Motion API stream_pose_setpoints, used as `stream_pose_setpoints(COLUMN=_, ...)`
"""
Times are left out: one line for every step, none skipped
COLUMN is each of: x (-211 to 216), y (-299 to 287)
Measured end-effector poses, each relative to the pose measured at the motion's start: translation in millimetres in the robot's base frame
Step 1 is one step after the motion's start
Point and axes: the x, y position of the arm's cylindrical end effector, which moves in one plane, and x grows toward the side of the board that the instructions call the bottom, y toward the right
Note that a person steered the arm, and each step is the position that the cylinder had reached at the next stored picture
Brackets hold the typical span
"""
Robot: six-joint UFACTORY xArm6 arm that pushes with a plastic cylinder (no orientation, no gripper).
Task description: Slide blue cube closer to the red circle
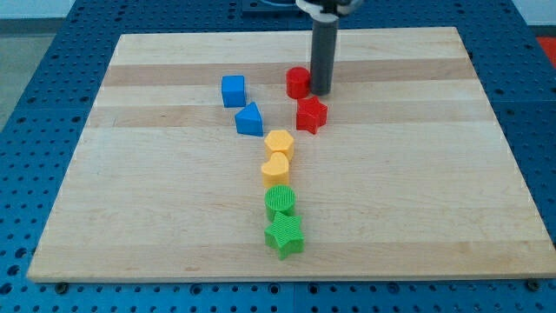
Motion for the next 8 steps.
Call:
stream_pose_setpoints(x=-2, y=-13)
stream_pose_setpoints(x=-4, y=-19)
stream_pose_setpoints(x=-4, y=-15)
stream_pose_setpoints(x=-21, y=-16)
stream_pose_setpoints(x=-66, y=-41)
stream_pose_setpoints(x=-85, y=-86)
stream_pose_setpoints(x=-80, y=-139)
stream_pose_setpoints(x=-12, y=-182)
